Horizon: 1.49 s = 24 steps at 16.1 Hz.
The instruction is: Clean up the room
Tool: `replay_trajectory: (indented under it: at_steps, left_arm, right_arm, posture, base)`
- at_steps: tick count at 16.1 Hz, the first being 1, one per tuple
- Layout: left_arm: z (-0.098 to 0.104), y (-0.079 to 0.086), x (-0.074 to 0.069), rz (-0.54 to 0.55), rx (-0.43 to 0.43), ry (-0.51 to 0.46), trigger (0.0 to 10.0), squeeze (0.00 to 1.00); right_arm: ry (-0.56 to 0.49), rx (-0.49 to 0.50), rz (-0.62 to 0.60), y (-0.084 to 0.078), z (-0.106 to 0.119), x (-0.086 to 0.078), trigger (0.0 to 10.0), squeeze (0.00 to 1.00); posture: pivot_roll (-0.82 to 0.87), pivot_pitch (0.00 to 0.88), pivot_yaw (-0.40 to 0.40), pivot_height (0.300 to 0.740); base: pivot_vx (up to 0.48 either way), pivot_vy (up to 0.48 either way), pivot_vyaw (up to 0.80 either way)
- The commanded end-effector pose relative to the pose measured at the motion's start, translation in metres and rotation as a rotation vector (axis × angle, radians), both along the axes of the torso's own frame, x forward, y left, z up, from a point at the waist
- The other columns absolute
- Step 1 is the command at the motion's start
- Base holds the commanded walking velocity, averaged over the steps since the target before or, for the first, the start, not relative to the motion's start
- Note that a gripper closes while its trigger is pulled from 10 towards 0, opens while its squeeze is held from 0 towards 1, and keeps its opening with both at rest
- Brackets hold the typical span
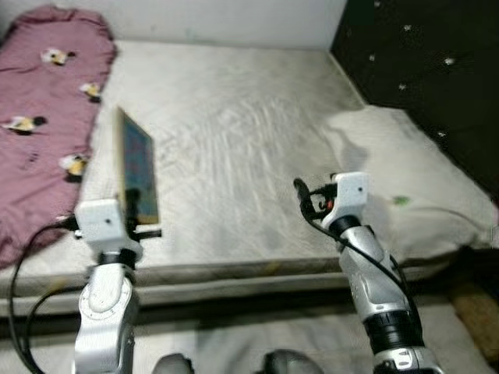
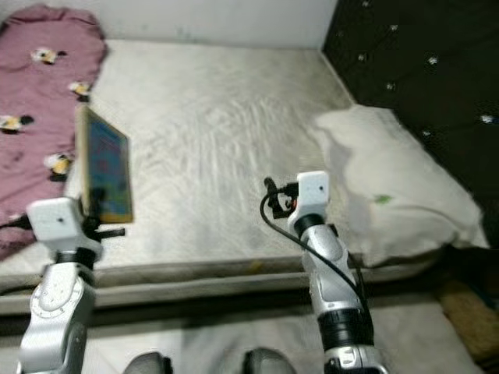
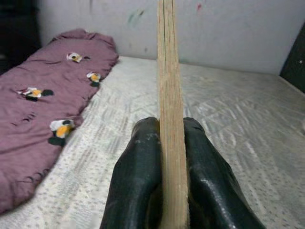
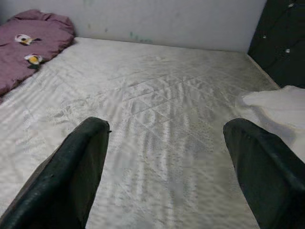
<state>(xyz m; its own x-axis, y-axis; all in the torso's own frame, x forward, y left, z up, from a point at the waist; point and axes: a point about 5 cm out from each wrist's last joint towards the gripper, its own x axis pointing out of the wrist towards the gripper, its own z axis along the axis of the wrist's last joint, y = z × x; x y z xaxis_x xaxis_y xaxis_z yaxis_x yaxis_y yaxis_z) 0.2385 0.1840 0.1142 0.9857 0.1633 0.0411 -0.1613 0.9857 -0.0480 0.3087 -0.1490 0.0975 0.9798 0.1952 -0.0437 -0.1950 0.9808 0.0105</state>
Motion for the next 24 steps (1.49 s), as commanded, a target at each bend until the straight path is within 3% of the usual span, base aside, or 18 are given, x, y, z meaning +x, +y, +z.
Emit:
replay_trajectory:
  at_steps: [1,10,24]
  left_arm:
    - [0.0087,-0.0098,0.0027,-0.029,-0.009,-0.049,10.0,0.00]
    - [0.0121,-0.0130,0.0030,-0.072,-0.031,-0.085,10.0,0.00]
    - [0.0092,-0.0146,0.0040,-0.074,-0.028,-0.069,10.0,0.00]
  right_arm:
    - [-0.004,-0.011,-0.028,-0.0096,0.0011,-0.0004,10.0,0.00]
    - [-0.005,-0.016,-0.029,-0.0104,0.0006,0.0005,10.0,0.00]
    - [-0.007,-0.021,-0.026,-0.0106,0.0003,0.0015,10.0,0.00]
  posture:
    - [-0.01,0.055,-0.048,0.740]
    - [-0.01,0.051,-0.048,0.740]
    - [0.00,0.045,-0.051,0.740]
  base:
    - [0.000,-0.480,0.00]
    - [0.000,-0.075,0.00]
    - [0.251,0.000,0.00]
